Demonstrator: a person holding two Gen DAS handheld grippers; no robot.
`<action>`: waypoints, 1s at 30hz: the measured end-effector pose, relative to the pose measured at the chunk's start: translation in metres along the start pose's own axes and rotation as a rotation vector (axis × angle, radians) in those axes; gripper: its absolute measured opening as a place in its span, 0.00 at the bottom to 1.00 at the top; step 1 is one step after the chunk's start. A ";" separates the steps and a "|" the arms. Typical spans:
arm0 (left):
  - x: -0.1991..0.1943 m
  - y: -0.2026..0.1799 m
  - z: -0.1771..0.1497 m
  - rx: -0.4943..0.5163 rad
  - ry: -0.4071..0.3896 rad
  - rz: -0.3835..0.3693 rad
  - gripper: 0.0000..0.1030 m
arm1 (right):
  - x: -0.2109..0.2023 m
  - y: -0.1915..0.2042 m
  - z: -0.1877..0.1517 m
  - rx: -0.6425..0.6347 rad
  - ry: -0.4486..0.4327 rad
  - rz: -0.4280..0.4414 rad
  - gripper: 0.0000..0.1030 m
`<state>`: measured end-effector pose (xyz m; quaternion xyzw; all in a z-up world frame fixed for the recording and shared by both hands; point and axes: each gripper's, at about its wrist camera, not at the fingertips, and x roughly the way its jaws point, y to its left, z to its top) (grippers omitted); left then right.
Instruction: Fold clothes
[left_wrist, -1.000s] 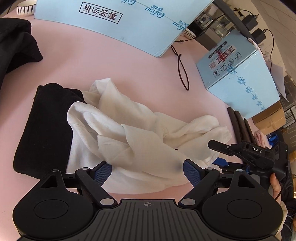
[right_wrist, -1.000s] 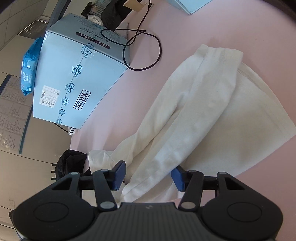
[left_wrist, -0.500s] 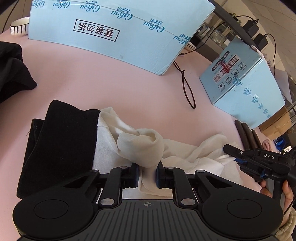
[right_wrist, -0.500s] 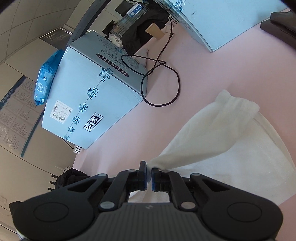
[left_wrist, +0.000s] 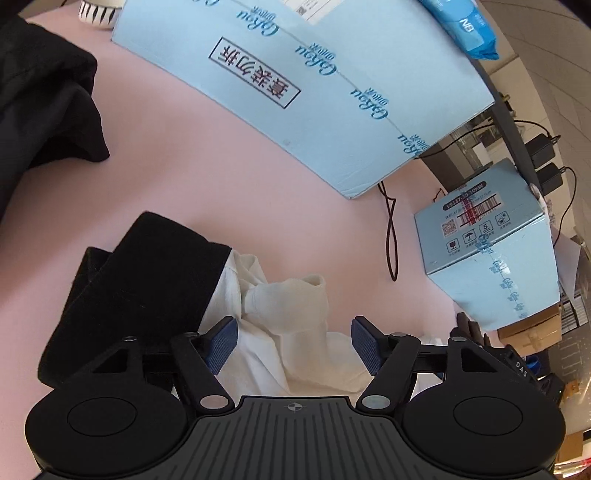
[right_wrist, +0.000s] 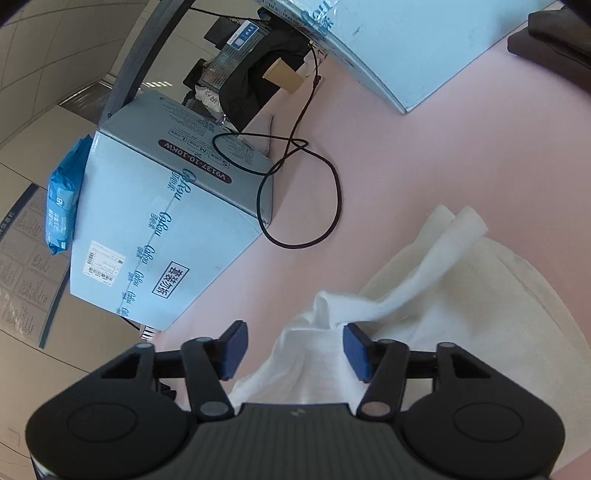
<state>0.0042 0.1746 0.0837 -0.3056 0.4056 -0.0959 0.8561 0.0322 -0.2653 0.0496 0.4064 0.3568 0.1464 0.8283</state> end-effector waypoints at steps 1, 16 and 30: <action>-0.013 -0.006 -0.004 0.032 -0.026 -0.025 0.74 | -0.009 0.008 -0.001 -0.030 0.018 0.004 0.79; 0.071 -0.020 -0.014 -0.048 0.040 -0.253 0.76 | -0.023 -0.015 -0.024 0.186 0.132 -0.003 0.76; 0.022 0.007 -0.013 0.034 -0.107 -0.137 0.76 | -0.063 -0.055 -0.021 0.172 0.066 -0.097 0.78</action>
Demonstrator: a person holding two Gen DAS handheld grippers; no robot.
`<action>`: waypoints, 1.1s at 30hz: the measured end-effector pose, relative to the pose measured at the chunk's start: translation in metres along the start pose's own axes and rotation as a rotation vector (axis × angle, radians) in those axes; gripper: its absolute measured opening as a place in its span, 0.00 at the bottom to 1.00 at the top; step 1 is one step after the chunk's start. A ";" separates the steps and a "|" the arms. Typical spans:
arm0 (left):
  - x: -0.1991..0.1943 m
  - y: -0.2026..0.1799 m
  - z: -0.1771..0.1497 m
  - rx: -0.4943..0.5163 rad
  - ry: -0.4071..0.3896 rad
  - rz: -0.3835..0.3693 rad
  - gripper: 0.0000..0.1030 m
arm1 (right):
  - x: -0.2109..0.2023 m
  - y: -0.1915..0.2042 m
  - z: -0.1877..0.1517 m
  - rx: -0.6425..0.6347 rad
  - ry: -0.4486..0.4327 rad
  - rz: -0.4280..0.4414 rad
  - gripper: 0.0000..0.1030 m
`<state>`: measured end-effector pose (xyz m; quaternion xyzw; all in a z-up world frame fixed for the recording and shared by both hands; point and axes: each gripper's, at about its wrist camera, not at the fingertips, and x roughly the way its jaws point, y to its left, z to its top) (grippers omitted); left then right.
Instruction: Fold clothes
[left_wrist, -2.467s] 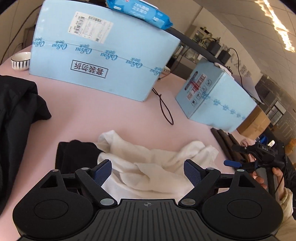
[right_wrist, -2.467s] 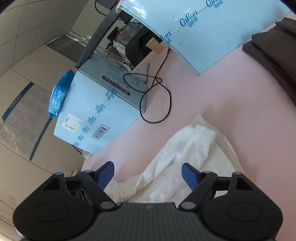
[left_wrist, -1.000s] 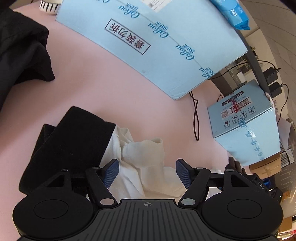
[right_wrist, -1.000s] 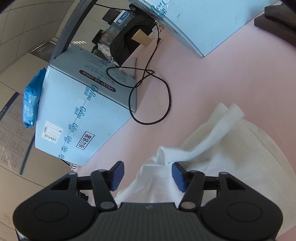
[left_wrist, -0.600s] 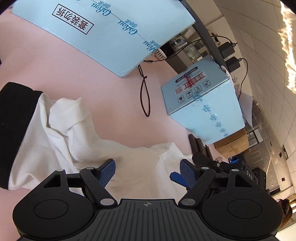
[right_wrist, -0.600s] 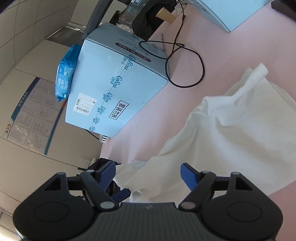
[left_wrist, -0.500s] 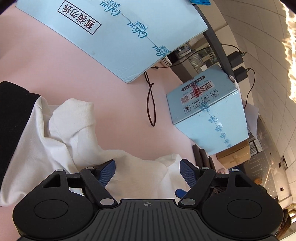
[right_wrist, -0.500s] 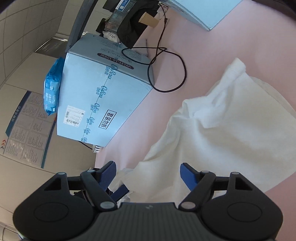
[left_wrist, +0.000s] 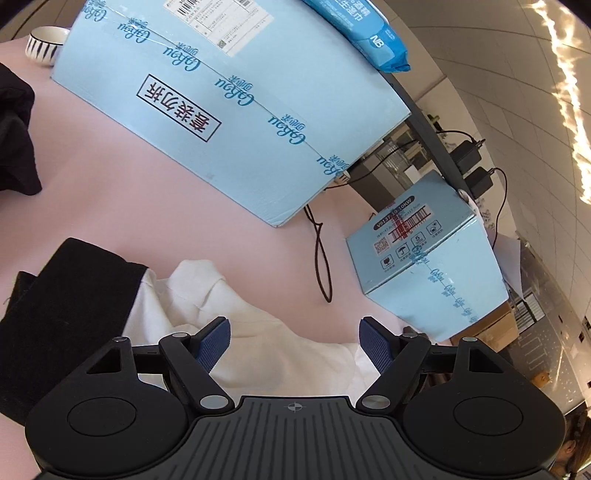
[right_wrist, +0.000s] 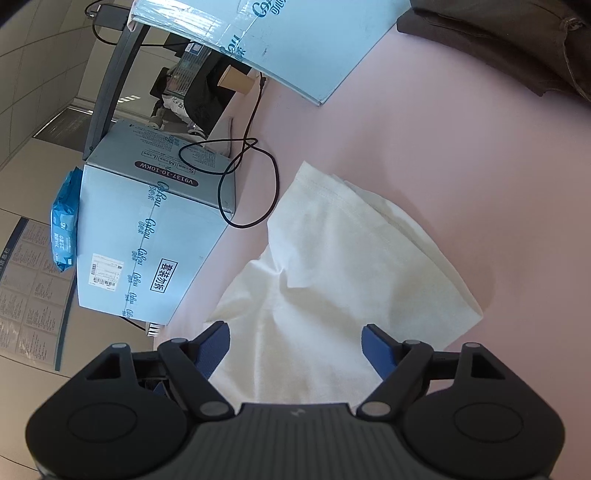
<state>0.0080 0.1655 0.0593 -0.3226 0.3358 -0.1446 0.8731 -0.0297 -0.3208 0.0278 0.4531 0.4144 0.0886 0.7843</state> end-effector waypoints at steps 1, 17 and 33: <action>-0.001 0.011 0.000 -0.015 -0.007 0.043 0.76 | 0.002 -0.004 0.001 0.001 -0.027 -0.018 0.77; -0.071 0.080 -0.041 -0.113 -0.075 0.169 0.76 | -0.013 -0.015 -0.019 -0.052 -0.076 -0.049 0.70; -0.037 -0.009 -0.050 0.088 0.001 -0.011 0.76 | -0.056 -0.041 -0.067 0.189 -0.066 -0.020 0.80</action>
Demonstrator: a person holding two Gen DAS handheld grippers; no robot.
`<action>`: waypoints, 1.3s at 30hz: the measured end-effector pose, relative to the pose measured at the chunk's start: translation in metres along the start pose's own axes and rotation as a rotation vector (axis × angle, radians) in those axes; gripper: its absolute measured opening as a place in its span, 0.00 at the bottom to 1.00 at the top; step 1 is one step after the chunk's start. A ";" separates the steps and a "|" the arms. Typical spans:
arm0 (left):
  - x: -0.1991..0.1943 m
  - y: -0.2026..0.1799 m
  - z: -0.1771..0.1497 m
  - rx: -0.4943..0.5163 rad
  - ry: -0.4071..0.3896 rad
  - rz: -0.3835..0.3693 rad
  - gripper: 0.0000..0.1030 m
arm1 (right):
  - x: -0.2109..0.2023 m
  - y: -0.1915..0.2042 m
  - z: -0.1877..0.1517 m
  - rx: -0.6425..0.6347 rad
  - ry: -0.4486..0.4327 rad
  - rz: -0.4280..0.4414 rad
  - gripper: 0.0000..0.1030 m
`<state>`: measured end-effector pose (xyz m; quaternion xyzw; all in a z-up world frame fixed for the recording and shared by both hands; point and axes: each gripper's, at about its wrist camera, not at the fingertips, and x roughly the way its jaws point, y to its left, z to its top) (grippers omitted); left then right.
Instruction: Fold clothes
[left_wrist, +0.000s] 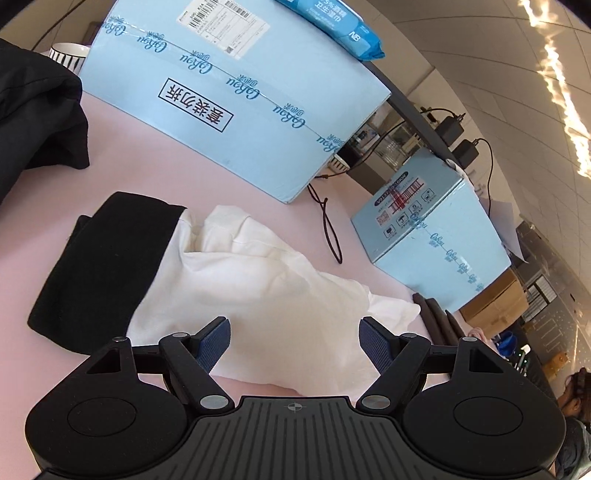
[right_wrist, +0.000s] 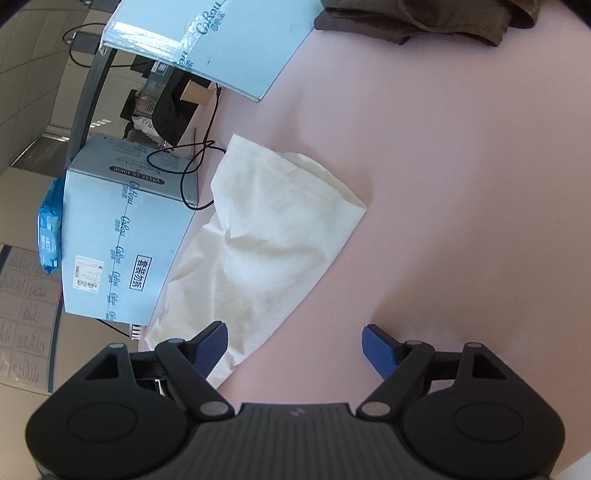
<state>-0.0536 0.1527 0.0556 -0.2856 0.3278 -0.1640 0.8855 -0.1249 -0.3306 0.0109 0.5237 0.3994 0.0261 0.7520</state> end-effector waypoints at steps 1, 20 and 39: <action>0.008 -0.001 0.000 -0.001 0.003 0.015 0.76 | 0.000 -0.002 0.001 0.021 -0.031 0.014 0.81; 0.053 -0.015 -0.022 0.205 0.046 0.103 0.95 | 0.045 0.013 0.024 -0.071 -0.331 0.076 0.84; 0.057 -0.023 -0.029 0.240 0.000 0.111 1.00 | 0.065 0.002 0.031 -0.151 -0.394 0.016 0.07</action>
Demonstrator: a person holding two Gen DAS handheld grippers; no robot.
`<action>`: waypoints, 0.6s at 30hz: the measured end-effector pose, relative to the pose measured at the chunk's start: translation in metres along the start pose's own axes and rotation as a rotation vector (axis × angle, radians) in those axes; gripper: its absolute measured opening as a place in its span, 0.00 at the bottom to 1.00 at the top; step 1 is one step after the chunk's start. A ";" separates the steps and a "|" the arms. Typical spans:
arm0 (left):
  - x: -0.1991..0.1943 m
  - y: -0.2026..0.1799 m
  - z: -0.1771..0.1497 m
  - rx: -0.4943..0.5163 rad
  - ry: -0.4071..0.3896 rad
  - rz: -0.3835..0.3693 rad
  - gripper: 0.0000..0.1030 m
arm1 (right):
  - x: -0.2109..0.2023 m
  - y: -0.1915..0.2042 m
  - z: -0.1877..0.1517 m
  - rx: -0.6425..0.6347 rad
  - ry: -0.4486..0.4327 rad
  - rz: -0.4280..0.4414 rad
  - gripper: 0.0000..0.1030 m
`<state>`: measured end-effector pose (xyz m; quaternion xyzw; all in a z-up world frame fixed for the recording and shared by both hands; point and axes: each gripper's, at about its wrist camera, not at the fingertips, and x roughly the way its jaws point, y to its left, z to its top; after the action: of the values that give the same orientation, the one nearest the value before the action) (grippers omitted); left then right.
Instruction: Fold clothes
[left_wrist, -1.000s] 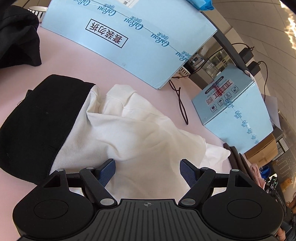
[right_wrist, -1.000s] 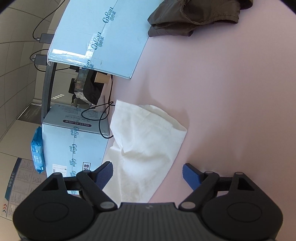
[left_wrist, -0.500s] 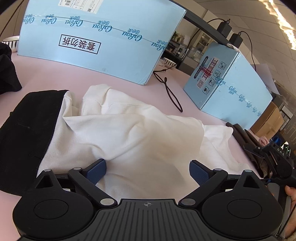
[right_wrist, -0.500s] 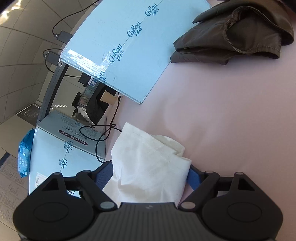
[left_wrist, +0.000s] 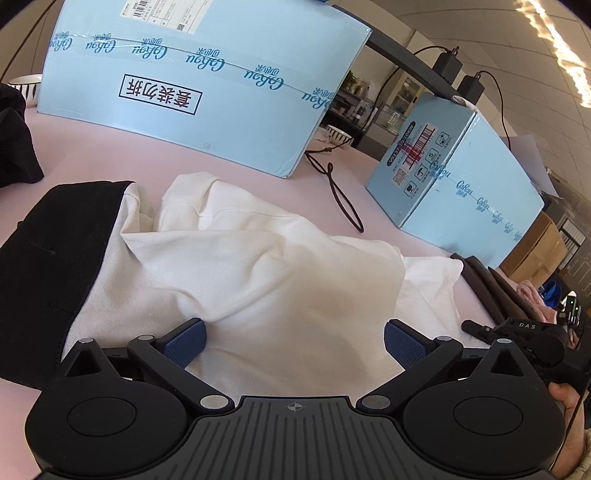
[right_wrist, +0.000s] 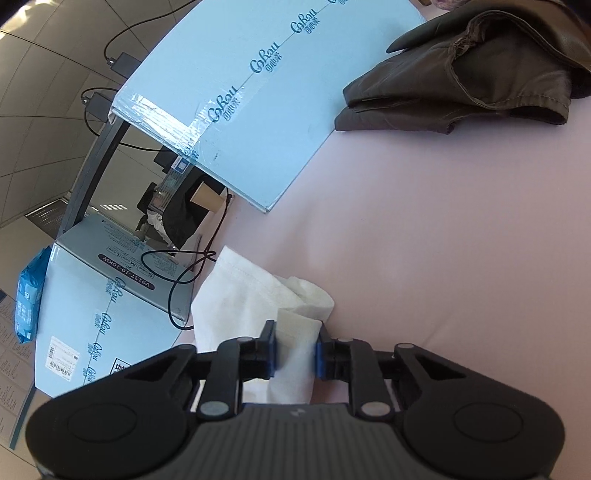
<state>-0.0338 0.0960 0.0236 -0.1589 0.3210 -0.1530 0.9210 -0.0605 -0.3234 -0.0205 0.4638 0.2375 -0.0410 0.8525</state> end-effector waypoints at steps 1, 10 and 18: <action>0.001 -0.003 -0.001 0.022 0.002 0.013 1.00 | -0.001 -0.001 0.001 0.010 0.007 0.004 0.08; 0.008 -0.023 0.002 0.022 0.048 0.027 1.00 | -0.029 -0.035 0.024 0.139 0.014 0.031 0.06; 0.028 -0.055 0.000 -0.034 0.140 -0.159 1.00 | -0.071 -0.073 0.058 0.190 -0.108 0.037 0.06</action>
<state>-0.0230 0.0357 0.0303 -0.1884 0.3733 -0.2306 0.8786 -0.1235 -0.4227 -0.0191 0.5440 0.1776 -0.0727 0.8168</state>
